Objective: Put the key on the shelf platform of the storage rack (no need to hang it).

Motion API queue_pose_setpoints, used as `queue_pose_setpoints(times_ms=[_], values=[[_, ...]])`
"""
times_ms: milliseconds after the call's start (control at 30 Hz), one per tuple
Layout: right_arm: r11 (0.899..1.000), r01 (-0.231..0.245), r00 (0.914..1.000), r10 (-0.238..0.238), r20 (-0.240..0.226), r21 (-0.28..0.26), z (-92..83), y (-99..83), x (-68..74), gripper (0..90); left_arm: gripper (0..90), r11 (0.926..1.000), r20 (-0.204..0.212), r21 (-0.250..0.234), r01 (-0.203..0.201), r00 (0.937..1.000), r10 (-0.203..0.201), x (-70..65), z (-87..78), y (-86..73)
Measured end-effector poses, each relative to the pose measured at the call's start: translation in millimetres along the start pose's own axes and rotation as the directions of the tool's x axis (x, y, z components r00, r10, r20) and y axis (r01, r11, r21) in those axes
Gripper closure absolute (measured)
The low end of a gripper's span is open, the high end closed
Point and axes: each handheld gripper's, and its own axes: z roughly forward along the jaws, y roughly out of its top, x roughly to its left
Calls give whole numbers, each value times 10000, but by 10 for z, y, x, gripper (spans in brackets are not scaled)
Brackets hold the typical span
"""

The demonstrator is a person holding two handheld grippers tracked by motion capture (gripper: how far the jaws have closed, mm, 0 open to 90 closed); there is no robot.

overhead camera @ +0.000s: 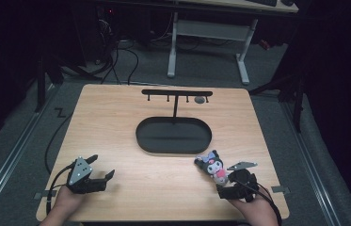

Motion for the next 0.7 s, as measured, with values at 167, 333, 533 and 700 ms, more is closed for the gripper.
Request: queue_pose_setpoints(times_ms=[167,333,533,700], values=[[9978,383,9993,-381,-44,543,37,94,32,179,155,10000,2,12,26,10000,-26,3,0,1],[9931,390,9992,-386,-56,1107,96,180,11,186,155,10000,14,-9,10,10000,-10,1,0,0],[9865,587,9983,-578,-105,1529,111,307,-24,200,155,9999,48,29,146,9999,-146,17,16,9],[9827,568,9984,-551,-146,1760,126,359,-38,206,155,9999,70,27,103,9999,-103,13,14,8]])
